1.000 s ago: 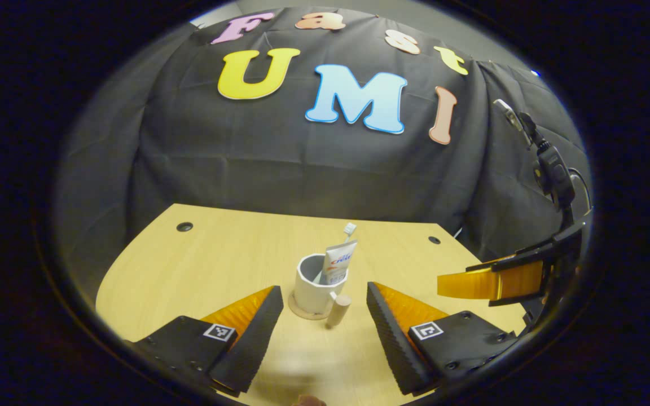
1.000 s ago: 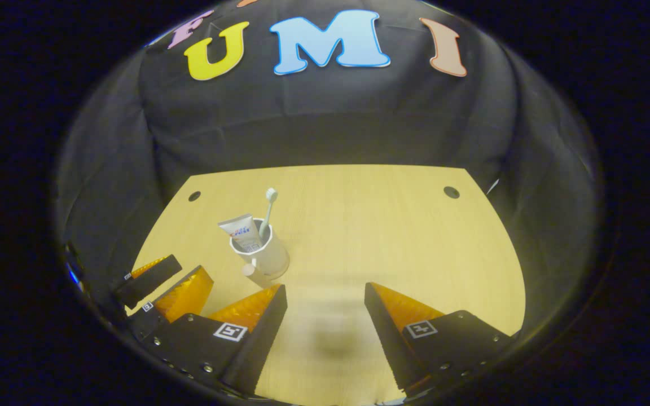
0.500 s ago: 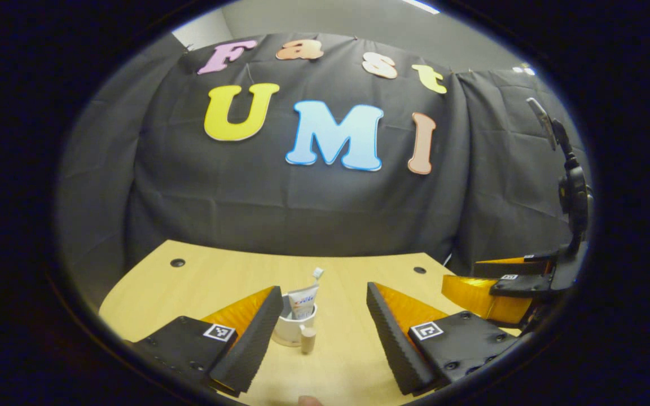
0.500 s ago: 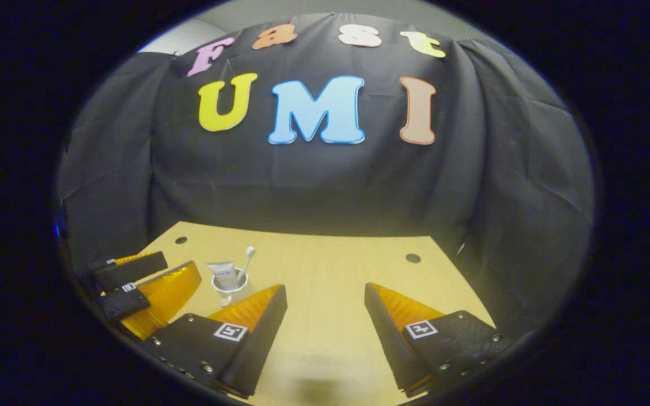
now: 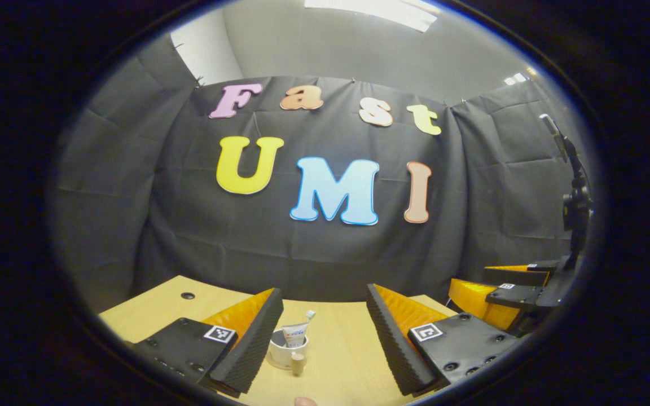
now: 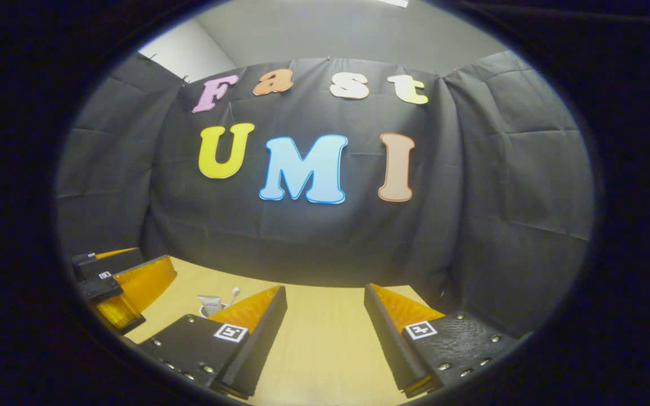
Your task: Put the toothbrush and toothpaste on the desktop into the cup, then pick up the cup and place it on the coaster on the desktop.
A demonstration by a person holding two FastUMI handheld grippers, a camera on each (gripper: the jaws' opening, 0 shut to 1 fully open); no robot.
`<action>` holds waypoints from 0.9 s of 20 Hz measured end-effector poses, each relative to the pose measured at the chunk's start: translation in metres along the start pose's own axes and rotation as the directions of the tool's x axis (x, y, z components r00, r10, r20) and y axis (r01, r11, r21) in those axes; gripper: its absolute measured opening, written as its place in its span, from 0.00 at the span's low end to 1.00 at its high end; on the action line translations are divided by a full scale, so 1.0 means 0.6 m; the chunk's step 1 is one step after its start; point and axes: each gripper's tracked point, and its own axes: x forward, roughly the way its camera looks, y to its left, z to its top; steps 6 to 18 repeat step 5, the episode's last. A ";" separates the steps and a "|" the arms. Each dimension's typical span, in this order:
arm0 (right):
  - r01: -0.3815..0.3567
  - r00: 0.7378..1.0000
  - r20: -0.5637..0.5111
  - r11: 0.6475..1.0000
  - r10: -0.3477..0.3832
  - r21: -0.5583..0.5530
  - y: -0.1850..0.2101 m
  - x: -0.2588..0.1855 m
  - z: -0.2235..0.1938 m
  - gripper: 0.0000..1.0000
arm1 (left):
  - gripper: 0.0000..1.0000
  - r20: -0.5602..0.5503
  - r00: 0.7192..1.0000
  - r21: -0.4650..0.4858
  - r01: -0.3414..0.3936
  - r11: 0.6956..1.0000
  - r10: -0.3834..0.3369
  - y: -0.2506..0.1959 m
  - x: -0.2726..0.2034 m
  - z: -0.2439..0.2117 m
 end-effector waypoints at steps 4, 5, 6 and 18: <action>-0.017 0.999 0.029 1.000 0.017 -0.020 -0.003 -0.005 0.006 0.86 | 0.96 0.018 0.999 0.023 -0.043 0.999 0.043 0.003 -0.013 0.002; -0.012 0.999 0.034 0.999 0.013 -0.029 -0.005 -0.006 0.008 0.86 | 0.96 0.022 0.999 0.023 -0.050 0.998 0.049 0.003 -0.017 0.005; -0.012 0.999 0.034 0.999 0.013 -0.029 -0.005 -0.006 0.008 0.86 | 0.96 0.022 0.999 0.023 -0.050 0.998 0.049 0.003 -0.017 0.005; -0.012 0.999 0.034 0.999 0.013 -0.029 -0.005 -0.006 0.008 0.86 | 0.96 0.022 0.999 0.023 -0.050 0.998 0.049 0.003 -0.017 0.005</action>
